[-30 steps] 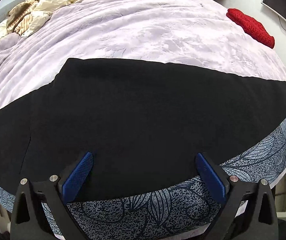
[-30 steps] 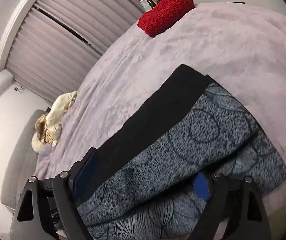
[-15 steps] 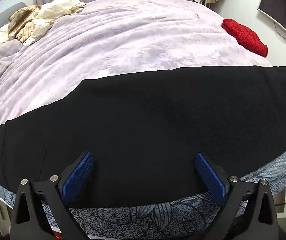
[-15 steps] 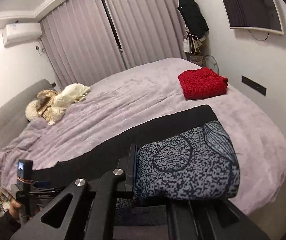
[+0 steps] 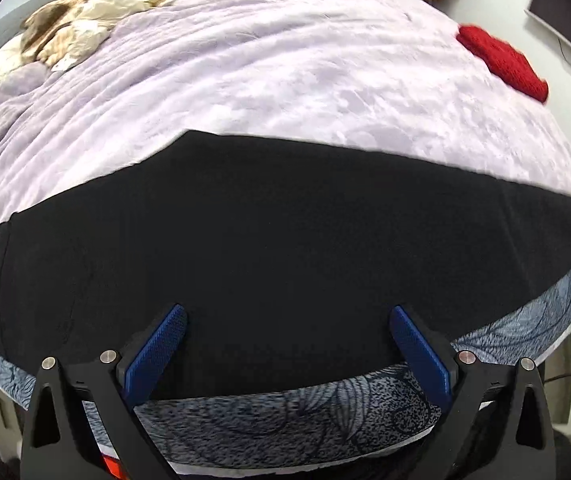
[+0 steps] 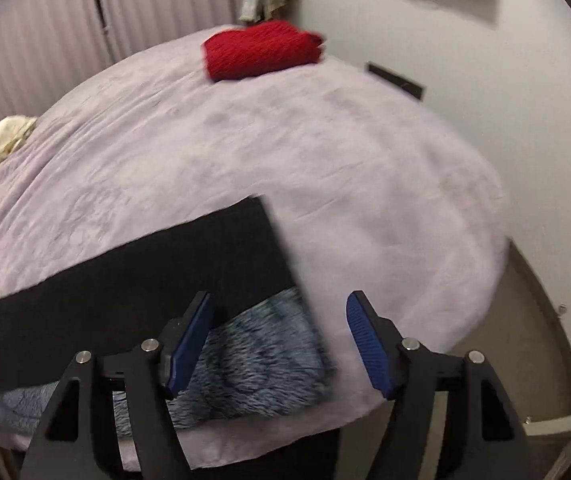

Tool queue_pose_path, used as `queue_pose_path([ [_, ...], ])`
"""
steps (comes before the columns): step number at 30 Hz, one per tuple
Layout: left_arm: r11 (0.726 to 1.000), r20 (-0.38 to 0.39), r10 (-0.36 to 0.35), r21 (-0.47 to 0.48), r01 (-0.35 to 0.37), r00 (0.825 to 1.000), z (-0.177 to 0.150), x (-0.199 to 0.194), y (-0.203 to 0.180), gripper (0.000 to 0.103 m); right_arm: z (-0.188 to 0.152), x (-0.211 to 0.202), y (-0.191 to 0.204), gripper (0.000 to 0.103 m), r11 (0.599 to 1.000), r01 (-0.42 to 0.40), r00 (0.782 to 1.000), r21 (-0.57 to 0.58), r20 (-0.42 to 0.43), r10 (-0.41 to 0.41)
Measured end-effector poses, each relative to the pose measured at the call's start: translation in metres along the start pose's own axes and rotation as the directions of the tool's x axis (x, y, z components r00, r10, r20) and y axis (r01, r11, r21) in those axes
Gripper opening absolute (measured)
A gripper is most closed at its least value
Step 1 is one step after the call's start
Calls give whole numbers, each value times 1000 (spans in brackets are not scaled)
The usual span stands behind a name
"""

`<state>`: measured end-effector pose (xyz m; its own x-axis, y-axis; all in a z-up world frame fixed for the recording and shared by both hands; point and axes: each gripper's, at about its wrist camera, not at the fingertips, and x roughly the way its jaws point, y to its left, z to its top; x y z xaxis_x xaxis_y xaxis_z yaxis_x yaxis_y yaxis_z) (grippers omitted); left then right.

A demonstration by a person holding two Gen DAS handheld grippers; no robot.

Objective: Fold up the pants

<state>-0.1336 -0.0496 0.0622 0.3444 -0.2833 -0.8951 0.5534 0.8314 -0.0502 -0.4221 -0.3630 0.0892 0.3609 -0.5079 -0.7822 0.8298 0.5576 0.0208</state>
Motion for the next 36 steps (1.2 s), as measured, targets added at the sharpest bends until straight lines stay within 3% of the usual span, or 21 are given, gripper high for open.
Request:
queue_pose_path([
  [1,1000,10,0,-14,0,1000,2,-3,1,102,4,-18,-2,73,1000,24,997,7,70,-25],
  [2,1000,13,-4,-8,4,1000,5,-4,-3,102,6,-33,2,73,1000,-2,993,-10,121,3],
  [3,1000,15,-10,24,10,1000,7,-4,-14,102,8,-46,16,76,997,-57,986,-50,153,64],
  [4,998,22,-9,59,8,1000,8,-2,-22,102,8,-52,37,87,987,-120,978,-107,158,137],
  [7,991,48,10,136,-17,999,14,5,-53,102,-10,-48,131,93,881,-334,929,-335,38,367],
  [8,990,40,27,135,-32,999,15,10,-54,102,-22,-40,164,93,842,-366,920,-397,-19,391],
  [11,988,5,125,94,-125,992,15,30,-43,102,-52,-17,235,93,767,-350,928,-538,-89,361],
  [13,996,-14,86,25,-86,996,11,31,-15,102,-65,0,256,93,752,-305,947,-584,-100,306],
  [15,991,-3,135,-13,-135,991,8,26,9,102,-70,15,256,93,754,-276,959,-597,-120,256],
  [17,981,12,191,-42,-190,982,5,20,36,102,-64,28,240,96,782,-239,970,-576,-107,218],
  [20,970,-10,215,-116,-214,977,-1,20,74,103,-42,46,189,103,863,-100,995,-495,-39,93],
  [24,964,-10,203,-176,-201,979,-5,18,103,103,-17,65,101,102,954,-2,998,-300,-64,-17],
  [26,960,-14,216,-177,-215,976,-4,19,102,103,-13,61,79,102,959,69,996,-275,-39,-82],
  [29,959,-9,232,-162,-230,973,6,20,82,103,-11,51,84,103,949,151,987,-275,-13,-161],
  [31,975,17,184,-130,-181,983,18,19,61,103,-11,32,106,103,956,109,994,-271,36,-102],
  [33,985,55,156,-88,-151,986,30,14,39,103,-13,16,144,103,948,-29,997,-317,58,50],
  [35,992,69,127,-34,-125,989,46,19,12,103,-17,10,191,103,902,-166,981,-399,27,193],
  [36,991,72,133,-9,-133,988,54,24,0,103,-21,12,214,103,874,-203,974,-441,2,227],
])
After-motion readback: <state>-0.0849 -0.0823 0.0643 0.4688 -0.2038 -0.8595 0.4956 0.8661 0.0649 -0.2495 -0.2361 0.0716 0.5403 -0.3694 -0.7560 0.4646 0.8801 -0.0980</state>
